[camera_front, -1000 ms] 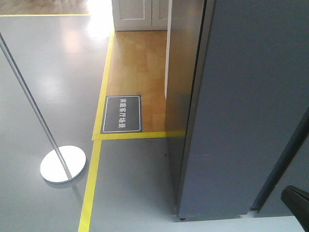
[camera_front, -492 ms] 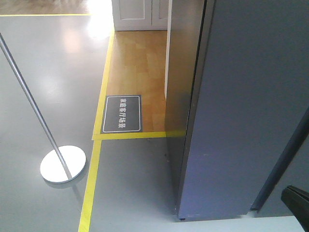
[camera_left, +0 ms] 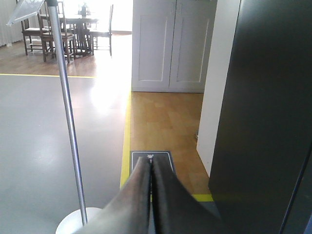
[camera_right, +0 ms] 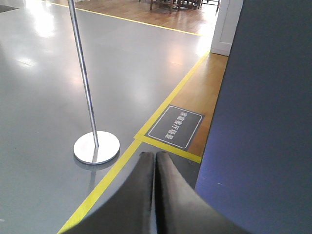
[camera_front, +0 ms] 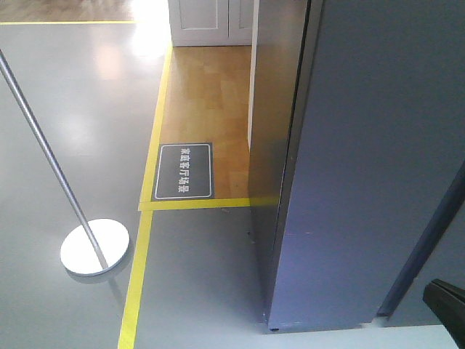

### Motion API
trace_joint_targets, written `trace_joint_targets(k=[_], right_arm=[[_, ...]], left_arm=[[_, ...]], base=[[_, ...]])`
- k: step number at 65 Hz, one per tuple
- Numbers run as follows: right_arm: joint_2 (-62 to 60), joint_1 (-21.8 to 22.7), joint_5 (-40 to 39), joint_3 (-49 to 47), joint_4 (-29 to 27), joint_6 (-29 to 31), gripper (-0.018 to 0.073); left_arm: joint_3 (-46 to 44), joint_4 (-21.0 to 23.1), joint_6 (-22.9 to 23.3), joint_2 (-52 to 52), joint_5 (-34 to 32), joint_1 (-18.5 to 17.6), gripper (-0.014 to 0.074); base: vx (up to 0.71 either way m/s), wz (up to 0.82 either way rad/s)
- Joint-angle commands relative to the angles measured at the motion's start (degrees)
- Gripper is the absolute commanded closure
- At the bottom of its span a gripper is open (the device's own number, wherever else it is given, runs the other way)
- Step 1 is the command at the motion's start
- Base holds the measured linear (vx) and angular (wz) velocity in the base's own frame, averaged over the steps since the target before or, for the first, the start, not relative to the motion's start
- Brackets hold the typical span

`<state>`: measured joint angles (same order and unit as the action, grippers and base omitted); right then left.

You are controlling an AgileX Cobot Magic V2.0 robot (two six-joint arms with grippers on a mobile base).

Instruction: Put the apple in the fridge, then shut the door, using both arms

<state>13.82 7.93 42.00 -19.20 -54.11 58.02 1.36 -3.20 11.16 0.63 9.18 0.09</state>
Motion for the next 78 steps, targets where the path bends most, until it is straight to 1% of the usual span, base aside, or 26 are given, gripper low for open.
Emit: trace_joint_targets(k=[1, 43, 50, 54, 58, 65, 72, 78], right_arm=[[0.71, 0.09, -2.10, -1.43, -2.16, 0.59, 0.0555], [0.62, -0.02, -2.15, -1.31, -2.16, 0.59, 0.0555], [-0.75, -0.03, -3.05, -0.48, -0.41, 0.52, 0.0555], [-2.21, -0.03, -4.49, 1.08, -0.36, 0.01, 0.0555], [-4.23, -0.15, -6.03, 3.04, -0.53, -1.71, 0.0555], [-7.99, -1.54, -9.13, 6.35, 0.89, -5.08, 0.0555], [-11.52, -2.34, -10.27, 8.84, 4.92, -9.56, 0.0555], [-13.70, -2.34, -10.31, 9.97, 10.25, -16.35, 0.0555]], left_arm=[[-0.99, -0.02, 0.60, 0.87, -4.70, 0.03, 0.0603], [-0.99, -0.02, 0.60, 0.87, -4.70, 0.03, 0.0603], [-0.99, -0.02, 0.60, 0.87, -4.70, 0.03, 0.0603], [-0.99, -0.02, 0.60, 0.87, -4.70, 0.03, 0.0603], [-0.99, -0.02, 0.60, 0.87, -4.70, 0.03, 0.0603], [-0.99, -0.02, 0.60, 0.87, -4.70, 0.03, 0.0603], [-0.99, -0.02, 0.60, 0.87, -4.70, 0.03, 0.0603], [-0.99, -0.02, 0.60, 0.87, -4.70, 0.03, 0.0603]], base=[[0.00, 0.00], [0.00, 0.00], [0.00, 0.00], [0.00, 0.00], [0.00, 0.00], [0.00, 0.00], [0.00, 0.00], [0.00, 0.00]])
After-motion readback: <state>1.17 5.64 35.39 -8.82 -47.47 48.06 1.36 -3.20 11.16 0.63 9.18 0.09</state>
